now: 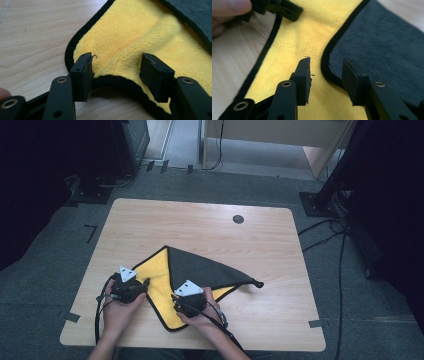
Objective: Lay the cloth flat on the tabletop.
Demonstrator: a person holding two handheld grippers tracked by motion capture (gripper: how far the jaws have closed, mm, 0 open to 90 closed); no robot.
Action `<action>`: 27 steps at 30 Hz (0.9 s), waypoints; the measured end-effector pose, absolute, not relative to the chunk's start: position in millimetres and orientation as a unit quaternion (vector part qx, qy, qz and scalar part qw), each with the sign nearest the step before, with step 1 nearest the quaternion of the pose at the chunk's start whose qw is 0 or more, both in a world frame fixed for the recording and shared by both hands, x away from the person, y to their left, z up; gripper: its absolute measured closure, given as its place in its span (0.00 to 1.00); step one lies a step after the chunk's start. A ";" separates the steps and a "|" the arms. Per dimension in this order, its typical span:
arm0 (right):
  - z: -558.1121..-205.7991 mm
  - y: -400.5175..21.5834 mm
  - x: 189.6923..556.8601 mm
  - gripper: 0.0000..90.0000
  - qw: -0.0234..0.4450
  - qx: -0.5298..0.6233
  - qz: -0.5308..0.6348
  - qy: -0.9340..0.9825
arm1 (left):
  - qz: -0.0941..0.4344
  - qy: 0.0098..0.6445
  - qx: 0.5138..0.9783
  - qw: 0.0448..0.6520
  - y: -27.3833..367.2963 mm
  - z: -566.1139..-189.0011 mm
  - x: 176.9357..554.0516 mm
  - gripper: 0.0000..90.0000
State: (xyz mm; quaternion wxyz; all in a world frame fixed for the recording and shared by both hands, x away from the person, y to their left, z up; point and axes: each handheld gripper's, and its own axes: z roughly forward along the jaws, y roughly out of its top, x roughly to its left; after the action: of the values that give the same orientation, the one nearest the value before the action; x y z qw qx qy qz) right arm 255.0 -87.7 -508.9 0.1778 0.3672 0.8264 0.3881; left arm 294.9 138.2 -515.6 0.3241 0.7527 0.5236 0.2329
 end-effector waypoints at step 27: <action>-489.9 -243.9 327.2 0.60 0.241 0.502 0.363 0.747 | 0.192 0.512 0.782 0.299 112.2 -506.8 276.7 0.30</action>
State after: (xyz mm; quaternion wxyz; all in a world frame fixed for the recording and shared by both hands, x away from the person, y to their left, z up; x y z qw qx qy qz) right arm 327.2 -243.9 -489.9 0.2413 0.5016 0.7472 0.3630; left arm 276.7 112.2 -506.8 0.2990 0.7824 0.5117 0.1917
